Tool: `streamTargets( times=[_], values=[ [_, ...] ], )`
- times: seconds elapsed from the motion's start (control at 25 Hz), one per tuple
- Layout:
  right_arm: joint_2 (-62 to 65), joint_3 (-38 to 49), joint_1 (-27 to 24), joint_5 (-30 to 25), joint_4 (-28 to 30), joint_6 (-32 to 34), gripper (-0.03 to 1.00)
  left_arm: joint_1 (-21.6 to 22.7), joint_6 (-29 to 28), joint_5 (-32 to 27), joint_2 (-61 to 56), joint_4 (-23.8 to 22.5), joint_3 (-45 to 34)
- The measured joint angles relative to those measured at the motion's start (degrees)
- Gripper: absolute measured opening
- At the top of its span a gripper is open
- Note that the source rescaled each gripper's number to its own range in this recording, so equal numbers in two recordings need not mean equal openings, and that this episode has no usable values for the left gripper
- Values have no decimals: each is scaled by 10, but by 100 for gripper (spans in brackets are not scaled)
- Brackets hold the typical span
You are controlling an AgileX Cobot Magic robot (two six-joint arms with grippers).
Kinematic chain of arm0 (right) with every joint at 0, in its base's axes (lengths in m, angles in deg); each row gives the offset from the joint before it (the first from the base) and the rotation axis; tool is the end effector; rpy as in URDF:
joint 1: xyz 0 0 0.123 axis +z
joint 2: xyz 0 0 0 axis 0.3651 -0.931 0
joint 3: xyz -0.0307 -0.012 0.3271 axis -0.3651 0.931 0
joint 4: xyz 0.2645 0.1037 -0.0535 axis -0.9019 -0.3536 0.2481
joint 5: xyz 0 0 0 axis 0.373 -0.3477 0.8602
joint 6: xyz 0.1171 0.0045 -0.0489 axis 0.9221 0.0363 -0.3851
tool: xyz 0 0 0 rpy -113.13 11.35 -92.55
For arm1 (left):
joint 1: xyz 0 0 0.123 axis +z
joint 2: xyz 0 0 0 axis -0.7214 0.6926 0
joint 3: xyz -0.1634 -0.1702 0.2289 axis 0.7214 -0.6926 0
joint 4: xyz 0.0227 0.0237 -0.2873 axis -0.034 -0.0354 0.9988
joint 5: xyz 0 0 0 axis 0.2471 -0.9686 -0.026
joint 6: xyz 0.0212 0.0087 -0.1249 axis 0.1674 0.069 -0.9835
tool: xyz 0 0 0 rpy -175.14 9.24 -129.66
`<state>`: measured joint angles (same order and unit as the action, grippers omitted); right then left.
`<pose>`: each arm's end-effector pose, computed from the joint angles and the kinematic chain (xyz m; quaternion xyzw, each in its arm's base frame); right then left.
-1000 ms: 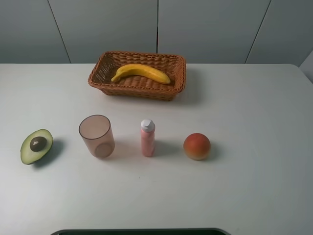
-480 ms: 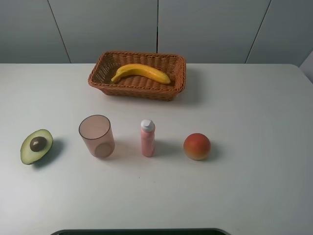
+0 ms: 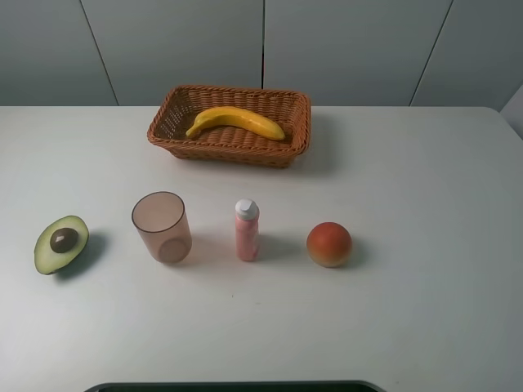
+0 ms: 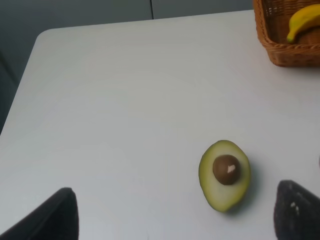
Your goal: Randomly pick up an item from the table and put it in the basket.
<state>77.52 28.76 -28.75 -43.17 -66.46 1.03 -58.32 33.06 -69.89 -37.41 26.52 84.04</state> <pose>0.0131 0.0059 0.2790 -0.0063 0.8598 -0.0344 0.5094 0.0155 0.0074 0.2807 0.0678 0.8521 -0.0205 0.5185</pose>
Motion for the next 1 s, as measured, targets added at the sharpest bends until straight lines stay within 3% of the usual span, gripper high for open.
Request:
streamTargets(
  times=[1.0],
  values=[
    [0,0,0,1,0,0,100,0,0,0,0,0,0]
  ],
)
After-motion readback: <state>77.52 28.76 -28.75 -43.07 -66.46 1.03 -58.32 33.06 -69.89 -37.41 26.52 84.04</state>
